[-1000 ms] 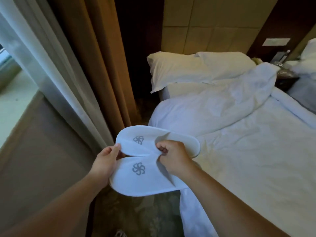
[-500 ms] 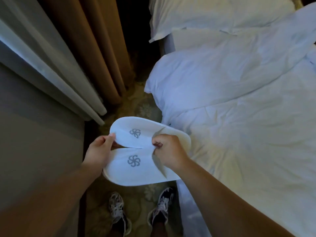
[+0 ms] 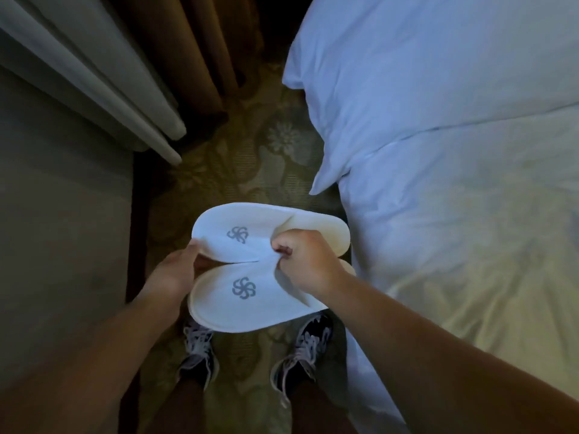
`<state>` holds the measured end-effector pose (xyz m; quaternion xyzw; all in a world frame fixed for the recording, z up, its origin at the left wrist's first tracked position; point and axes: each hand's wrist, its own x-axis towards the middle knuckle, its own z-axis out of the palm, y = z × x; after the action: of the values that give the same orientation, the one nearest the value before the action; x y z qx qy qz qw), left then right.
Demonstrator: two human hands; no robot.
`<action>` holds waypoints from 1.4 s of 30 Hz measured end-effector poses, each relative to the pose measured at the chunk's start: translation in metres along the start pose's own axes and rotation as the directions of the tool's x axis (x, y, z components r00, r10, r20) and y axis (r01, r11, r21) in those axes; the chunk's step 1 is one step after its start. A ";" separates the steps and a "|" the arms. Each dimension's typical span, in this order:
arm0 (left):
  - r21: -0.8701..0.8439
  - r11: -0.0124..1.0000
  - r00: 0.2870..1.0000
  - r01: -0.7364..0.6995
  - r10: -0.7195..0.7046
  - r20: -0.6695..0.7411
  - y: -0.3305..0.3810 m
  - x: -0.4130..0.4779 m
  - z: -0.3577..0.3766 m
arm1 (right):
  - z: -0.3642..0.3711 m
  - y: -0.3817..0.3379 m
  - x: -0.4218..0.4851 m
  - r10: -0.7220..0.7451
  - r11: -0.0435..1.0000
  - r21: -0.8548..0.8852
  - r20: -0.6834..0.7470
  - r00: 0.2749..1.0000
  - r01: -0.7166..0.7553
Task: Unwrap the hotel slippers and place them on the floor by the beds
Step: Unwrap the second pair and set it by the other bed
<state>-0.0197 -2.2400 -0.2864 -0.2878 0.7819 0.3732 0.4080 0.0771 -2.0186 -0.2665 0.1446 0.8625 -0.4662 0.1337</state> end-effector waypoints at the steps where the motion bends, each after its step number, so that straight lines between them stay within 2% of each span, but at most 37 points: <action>1: -0.039 0.998 0.999 0.039 -0.039 0.012 -0.005 0.018 0.010 | 0.012 0.016 0.008 0.003 1.000 -0.011 -0.006 1.000 -0.003; 4: -0.105 0.984 0.983 0.147 -0.134 0.123 -0.019 0.069 0.038 | 0.050 0.070 0.035 0.010 1.000 -0.021 -0.046 0.999 -0.011; 7: -0.107 0.982 0.968 0.157 -0.132 0.212 -0.027 0.121 0.068 | 0.088 0.122 0.060 0.044 0.997 -0.064 -0.103 0.994 -0.051; 13: -0.069 0.987 0.965 0.147 -0.128 0.228 -0.028 0.217 0.125 | 0.143 0.225 0.106 0.110 0.991 -0.061 -0.179 0.978 -0.123; 18: -0.022 0.995 0.953 0.095 -0.085 0.291 -0.030 0.289 0.167 | 0.161 0.286 0.150 0.227 0.974 0.070 -0.210 0.951 -0.217; 22: 0.006 0.993 0.941 0.117 -0.113 0.318 -0.033 0.337 0.189 | 0.168 0.324 0.185 0.206 0.979 0.033 -0.162 0.965 -0.204; 25: 0.085 0.992 0.929 0.094 -0.118 0.351 -0.031 0.364 0.201 | 0.176 0.350 0.206 0.234 0.972 0.010 -0.181 0.955 -0.236; 27: 0.175 0.983 0.937 0.049 -0.106 0.332 -0.028 0.374 0.207 | 0.181 0.363 0.216 0.273 0.961 0.004 -0.170 0.947 -0.276; 30: 0.286 0.956 0.974 -0.067 0.000 0.226 -0.020 0.389 0.217 | 0.188 0.378 0.227 0.297 0.955 0.025 -0.146 0.944 -0.296; 36: 0.420 0.900 0.985 -0.112 0.046 0.165 -0.003 0.391 0.228 | 0.194 0.396 0.230 0.236 0.970 -0.009 -0.174 0.956 -0.241; 42: 0.475 0.864 0.984 -0.166 0.118 0.130 0.009 0.375 0.243 | 0.190 0.395 0.232 0.211 0.976 -0.023 -0.165 0.963 -0.218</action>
<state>-0.1114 -2.0909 -0.6975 -0.0998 0.8487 0.2084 0.4758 0.0293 -1.9429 -0.7542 0.2717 0.8591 -0.4180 0.1158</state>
